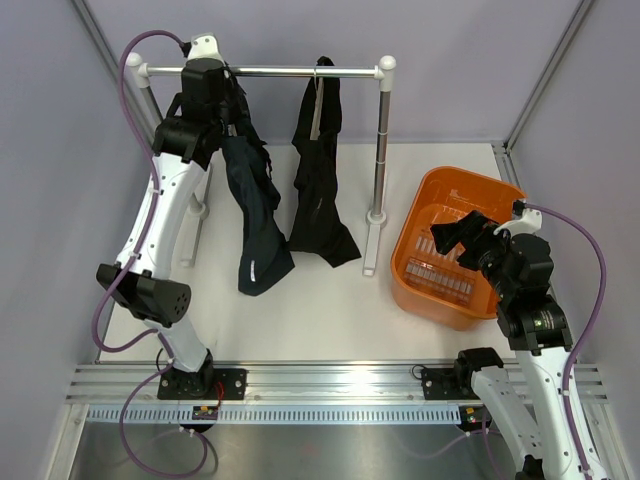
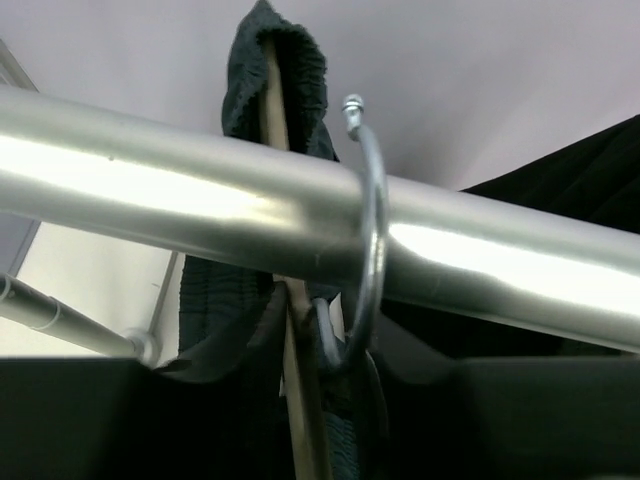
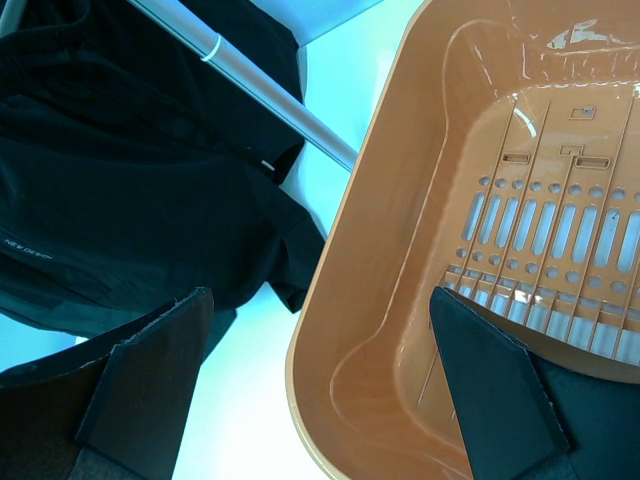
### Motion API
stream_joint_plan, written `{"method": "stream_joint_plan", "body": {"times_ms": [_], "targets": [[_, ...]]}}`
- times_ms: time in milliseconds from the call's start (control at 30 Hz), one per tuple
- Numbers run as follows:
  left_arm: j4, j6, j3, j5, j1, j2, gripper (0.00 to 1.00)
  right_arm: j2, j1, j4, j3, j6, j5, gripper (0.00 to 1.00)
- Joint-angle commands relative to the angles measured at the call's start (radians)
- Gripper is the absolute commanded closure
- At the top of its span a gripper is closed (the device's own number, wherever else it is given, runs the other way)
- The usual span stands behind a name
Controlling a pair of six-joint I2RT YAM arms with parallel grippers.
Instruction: Remove the shorts from the hanger
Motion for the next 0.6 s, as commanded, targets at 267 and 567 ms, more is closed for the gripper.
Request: {"method": "stream_joint_plan", "body": {"times_ms": [267,567], "targets": [[0.007,0.075,0.088,-0.02,-0.013,-0.048,1.0,0.012,-0.003,-0.005,0.041,-0.017,-0.031,0.0],[-0.054,0.101,0.139,0.027,-0.016,-0.145,1.0,0.002,-0.003,0.017,0.041,-0.018,-0.031,0.01]]}}
